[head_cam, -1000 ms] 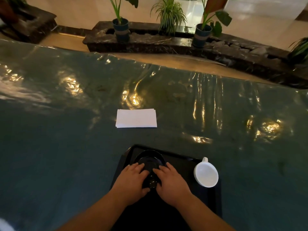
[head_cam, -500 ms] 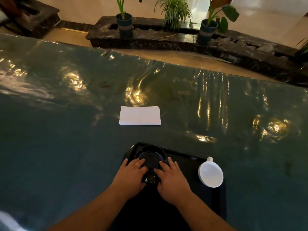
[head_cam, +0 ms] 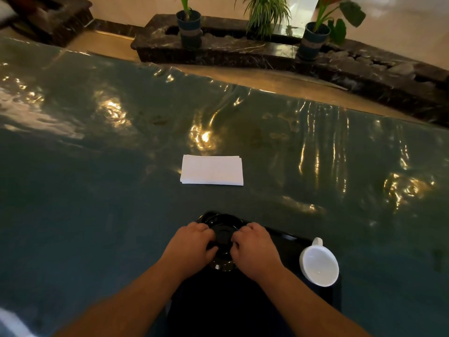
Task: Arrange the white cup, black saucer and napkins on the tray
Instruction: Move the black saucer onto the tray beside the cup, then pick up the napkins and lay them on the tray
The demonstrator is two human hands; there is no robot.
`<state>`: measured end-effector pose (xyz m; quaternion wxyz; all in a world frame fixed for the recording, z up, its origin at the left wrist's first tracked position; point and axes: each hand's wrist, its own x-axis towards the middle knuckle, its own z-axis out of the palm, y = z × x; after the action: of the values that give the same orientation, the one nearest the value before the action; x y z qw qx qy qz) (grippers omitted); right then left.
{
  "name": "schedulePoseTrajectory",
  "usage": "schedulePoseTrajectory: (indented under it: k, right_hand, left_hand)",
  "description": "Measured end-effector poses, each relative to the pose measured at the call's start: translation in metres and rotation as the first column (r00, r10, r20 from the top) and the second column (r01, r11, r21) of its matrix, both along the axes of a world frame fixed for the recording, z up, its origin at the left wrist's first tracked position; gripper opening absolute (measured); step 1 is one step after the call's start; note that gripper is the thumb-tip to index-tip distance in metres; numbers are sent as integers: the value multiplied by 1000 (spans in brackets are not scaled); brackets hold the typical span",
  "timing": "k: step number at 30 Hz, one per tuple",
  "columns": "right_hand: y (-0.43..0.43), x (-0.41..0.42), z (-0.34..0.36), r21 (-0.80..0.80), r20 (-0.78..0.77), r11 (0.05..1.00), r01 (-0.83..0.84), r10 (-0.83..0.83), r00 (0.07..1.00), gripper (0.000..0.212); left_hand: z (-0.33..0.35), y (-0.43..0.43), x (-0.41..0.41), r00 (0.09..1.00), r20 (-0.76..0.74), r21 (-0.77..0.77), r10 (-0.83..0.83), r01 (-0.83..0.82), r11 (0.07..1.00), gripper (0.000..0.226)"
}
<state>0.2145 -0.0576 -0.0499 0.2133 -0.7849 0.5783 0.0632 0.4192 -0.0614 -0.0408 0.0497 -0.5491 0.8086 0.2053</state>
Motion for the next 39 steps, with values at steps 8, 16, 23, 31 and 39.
schedulePoseTrajectory:
  k: [8, 16, 23, 31, 39]
  right_hand:
    - [-69, 0, 22, 166, 326, 933, 318, -357, 875, 37]
    - [-141, 6, 28, 523, 360, 639, 564, -766, 533, 59]
    - [-162, 5, 12, 732, 332, 382, 564, -923, 194, 29]
    - [-172, 13, 4, 828, 334, 245, 505, -938, -93, 29]
    - [-178, 28, 21, 839, 280, 150, 523, -943, -179, 31]
  left_hand:
    - [2, -56, 36, 873, -198, 133, 446, -427, 895, 38]
    - [13, -123, 46, 412, -351, 517, 841, -664, 541, 52]
    - [9, -150, 53, 236, -280, 747, 931, -555, 365, 47]
    - [8, -159, 52, -44, -285, 853, 958, -467, 232, 26]
    - [4, -162, 43, -191, -248, 832, 950, -543, 108, 44]
